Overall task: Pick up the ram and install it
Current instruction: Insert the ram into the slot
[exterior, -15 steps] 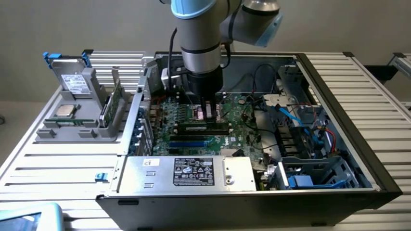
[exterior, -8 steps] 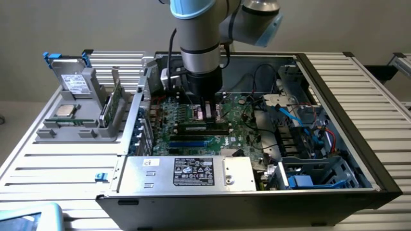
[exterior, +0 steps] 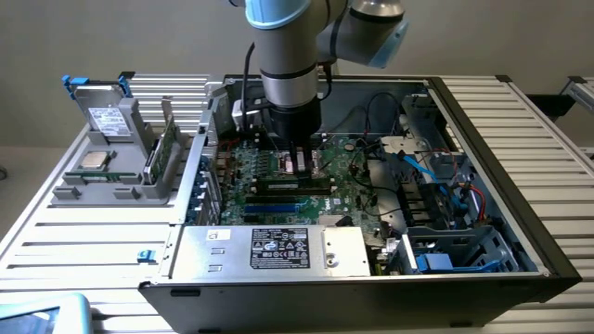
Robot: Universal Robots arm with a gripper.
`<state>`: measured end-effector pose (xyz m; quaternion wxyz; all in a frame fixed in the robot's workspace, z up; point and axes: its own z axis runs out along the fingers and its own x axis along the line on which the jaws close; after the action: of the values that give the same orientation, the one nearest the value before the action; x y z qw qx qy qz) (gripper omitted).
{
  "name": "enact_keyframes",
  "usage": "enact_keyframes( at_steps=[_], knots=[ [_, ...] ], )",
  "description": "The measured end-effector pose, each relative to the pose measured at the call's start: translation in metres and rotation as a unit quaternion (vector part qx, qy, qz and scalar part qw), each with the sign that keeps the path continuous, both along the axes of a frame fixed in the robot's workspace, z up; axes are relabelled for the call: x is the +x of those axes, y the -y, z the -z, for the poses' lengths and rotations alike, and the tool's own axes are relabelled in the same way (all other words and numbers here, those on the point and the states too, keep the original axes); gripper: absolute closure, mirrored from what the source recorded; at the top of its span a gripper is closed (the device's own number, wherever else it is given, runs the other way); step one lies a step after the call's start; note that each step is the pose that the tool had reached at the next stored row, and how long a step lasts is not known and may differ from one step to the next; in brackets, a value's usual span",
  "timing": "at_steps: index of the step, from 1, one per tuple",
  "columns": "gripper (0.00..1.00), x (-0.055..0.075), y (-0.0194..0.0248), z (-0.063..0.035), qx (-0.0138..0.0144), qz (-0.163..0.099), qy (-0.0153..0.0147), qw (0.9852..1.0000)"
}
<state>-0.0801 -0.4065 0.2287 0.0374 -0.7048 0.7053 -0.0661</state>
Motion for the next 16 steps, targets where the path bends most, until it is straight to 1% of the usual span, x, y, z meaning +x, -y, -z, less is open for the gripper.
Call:
enact_keyframes(
  at_steps=[4, 5, 7, 9, 11, 13, 16],
  knots=[
    [0.86, -0.001, -0.0001, 0.0003, 0.0001, 0.000, 0.0009, 1.0000],
    [0.79, -0.001, 0.0000, 0.0003, 0.0001, 0.000, 0.0009, 1.0000],
    [0.79, -0.001, 0.0000, 0.0002, 0.0002, 0.000, 0.0010, 1.0000],
    [0.79, -0.001, 0.0000, -0.0024, 0.0001, 0.000, 0.0010, 1.0000],
    [0.79, 0.000, -0.0001, -0.0088, -0.0001, 0.000, 0.0006, 1.0000],
    [0.79, 0.004, -0.0001, -0.0172, -0.0001, 0.000, -0.0008, 1.0000],
    [0.79, 0.011, -0.0001, -0.0261, -0.0003, 0.000, -0.0058, 1.0000]
  ],
)
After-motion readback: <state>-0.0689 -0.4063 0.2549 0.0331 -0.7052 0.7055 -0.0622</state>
